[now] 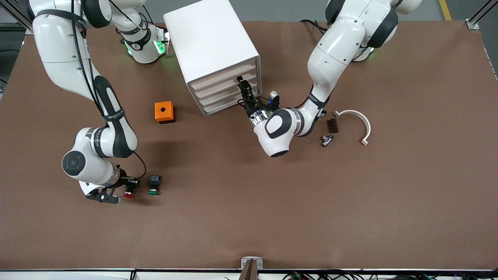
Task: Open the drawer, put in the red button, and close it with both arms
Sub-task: 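Pull the drawer open with the left gripper while the right lifts the button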
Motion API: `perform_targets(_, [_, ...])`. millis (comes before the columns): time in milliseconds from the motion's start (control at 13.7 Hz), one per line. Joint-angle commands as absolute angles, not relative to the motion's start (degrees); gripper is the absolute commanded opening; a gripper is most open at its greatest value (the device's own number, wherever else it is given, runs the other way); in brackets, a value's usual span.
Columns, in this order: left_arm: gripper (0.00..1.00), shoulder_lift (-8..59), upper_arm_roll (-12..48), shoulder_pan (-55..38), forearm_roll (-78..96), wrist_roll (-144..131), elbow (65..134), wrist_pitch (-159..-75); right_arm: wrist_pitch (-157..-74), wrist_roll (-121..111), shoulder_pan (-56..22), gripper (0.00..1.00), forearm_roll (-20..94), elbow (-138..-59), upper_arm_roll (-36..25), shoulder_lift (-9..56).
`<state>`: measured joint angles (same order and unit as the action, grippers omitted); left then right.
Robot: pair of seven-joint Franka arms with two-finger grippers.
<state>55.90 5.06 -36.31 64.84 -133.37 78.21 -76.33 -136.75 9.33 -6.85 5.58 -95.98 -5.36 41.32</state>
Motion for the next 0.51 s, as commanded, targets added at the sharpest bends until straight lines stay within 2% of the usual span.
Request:
perform_targets(0, [0.32, 56.2, 4.8, -37.9, 65.2, -134.6, 78.0, -75.6, -132.0, 11.1, -7.1, 0.0, 5.4, -94.6, -5.5, 40.5])
perform_targets(219, [0.24, 56.1, 4.8, -39.2, 65.2, -134.7, 78.0, -74.8, -120.8, 15.6, -6.9, 0.0, 5.4, -94.7, -5.5, 33.2])
perform_targets(437, [0.14, 56.2, 4.8, -39.6, 65.0, -134.6, 78.0, -73.7, -113.3, 22.9, -7.6, 0.0, 5.4, -95.1, -5.3, 26.6])
